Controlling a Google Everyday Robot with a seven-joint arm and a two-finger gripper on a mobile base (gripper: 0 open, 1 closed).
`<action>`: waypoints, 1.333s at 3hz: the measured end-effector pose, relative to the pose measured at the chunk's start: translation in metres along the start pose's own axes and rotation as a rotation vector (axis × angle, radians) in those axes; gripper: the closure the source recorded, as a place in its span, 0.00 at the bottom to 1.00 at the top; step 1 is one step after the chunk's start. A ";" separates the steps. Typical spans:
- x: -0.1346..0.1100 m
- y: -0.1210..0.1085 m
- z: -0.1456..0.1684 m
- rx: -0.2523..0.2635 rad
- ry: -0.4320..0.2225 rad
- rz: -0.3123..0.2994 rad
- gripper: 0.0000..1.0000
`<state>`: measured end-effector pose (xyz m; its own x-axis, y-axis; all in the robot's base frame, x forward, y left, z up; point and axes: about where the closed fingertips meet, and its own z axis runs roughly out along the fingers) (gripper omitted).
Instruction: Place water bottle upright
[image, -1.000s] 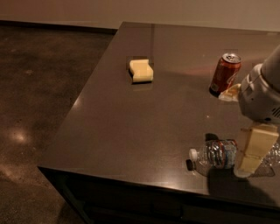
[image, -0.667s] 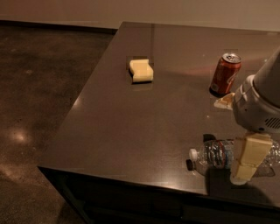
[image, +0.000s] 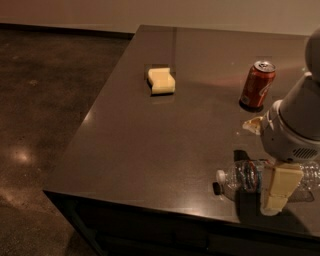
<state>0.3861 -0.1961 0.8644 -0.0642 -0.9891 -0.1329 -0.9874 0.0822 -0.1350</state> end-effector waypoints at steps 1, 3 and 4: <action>0.008 -0.001 0.008 0.011 0.026 -0.006 0.00; 0.015 -0.005 0.009 -0.010 0.050 -0.009 0.40; 0.015 -0.007 0.009 -0.024 0.057 -0.013 0.64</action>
Offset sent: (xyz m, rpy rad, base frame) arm 0.0034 -0.0185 -0.0161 -0.0675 0.0171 0.0101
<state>0.3929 -0.2109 0.8548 -0.0588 -0.9954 -0.0754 -0.9914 0.0671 -0.1123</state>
